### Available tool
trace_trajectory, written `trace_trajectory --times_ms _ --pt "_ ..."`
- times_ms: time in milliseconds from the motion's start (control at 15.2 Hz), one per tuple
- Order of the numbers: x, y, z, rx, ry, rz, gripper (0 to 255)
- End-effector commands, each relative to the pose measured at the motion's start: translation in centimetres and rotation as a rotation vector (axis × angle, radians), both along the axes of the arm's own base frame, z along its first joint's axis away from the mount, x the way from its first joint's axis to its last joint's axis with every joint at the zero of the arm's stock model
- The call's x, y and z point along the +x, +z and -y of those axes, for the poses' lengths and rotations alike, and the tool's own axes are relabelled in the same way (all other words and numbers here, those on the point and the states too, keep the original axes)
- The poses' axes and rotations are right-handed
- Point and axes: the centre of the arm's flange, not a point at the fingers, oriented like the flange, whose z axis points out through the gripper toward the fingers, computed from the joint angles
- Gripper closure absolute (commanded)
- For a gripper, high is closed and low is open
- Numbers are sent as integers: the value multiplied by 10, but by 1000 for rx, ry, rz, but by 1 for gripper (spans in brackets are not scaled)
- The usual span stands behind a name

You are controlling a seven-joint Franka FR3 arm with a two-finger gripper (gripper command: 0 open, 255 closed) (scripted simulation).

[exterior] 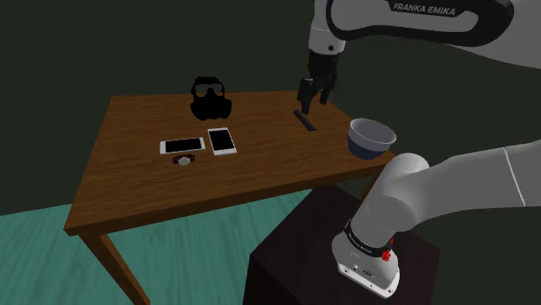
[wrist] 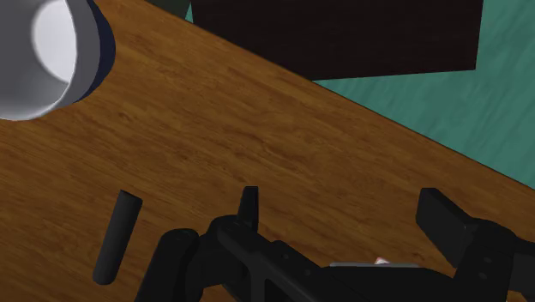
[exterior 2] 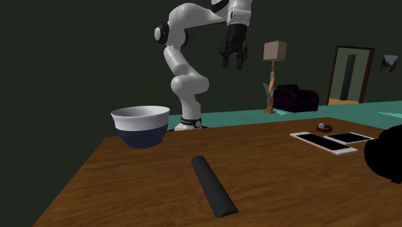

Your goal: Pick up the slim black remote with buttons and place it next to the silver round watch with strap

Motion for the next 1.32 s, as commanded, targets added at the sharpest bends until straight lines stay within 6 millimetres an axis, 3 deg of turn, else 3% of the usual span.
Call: trace_trajectory --times_ms 0,660,1254 --pt "0 0 0 0 0 0 0" --pt "80 -55 104 45 -130 -41 0" --pt "137 -112 203 85 -247 -77 0"
